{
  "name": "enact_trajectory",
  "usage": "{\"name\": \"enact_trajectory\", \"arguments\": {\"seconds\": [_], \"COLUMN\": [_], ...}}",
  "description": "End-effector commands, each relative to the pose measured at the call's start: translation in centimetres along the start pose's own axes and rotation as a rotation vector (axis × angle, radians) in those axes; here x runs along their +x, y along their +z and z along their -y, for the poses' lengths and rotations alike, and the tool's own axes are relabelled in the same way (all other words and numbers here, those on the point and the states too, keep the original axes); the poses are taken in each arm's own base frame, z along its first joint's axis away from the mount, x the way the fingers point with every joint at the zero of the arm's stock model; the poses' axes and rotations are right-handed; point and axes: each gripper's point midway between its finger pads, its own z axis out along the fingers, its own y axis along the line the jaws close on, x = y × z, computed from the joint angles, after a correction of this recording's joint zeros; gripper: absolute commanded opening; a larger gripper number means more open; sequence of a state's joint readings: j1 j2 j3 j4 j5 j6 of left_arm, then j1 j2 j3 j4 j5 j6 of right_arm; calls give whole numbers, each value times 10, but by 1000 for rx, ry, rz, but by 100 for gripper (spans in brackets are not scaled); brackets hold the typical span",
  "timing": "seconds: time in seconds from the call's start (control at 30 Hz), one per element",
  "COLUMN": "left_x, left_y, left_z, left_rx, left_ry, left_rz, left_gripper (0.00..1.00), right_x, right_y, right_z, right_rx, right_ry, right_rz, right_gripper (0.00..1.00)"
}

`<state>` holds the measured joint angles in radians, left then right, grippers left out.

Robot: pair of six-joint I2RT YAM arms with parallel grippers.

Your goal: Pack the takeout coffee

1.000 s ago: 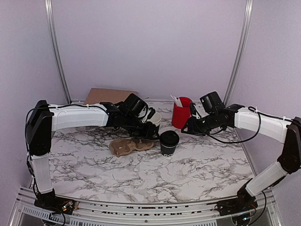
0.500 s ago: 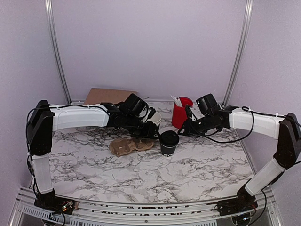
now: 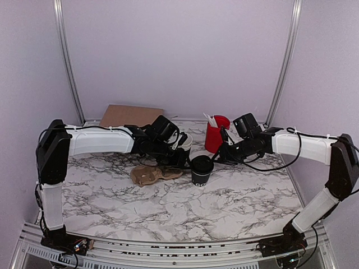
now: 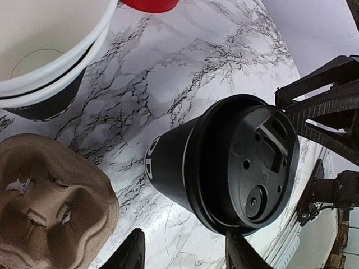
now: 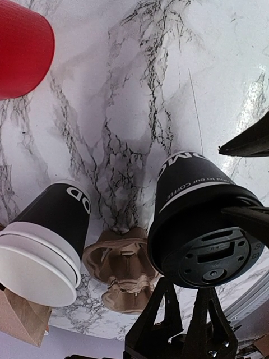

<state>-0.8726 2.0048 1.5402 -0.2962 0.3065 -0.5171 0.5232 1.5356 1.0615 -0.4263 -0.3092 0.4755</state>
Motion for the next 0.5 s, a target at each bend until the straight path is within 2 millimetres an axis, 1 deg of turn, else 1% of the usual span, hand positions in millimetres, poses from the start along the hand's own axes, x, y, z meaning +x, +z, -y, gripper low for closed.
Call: {"name": "enact_trajectory", "arguments": {"seconds": [0.0,0.37,0.47], "left_x": [-9,-8,-7], "left_y": [2,7,9], "left_z": [10,8,6], "left_rx": [27,25,21], "left_ry": [10,8,7], "left_rz": [19,13,8], "left_gripper": [49,49,47], "right_x": [-3,7,9], "right_y": [2,7,7], "right_z": [-1,6,6], "right_rx": [-15,-5,-6], "right_ry": [0,11,10], "right_rz": [7,-16,-18], "right_gripper": [30,23,22]}}
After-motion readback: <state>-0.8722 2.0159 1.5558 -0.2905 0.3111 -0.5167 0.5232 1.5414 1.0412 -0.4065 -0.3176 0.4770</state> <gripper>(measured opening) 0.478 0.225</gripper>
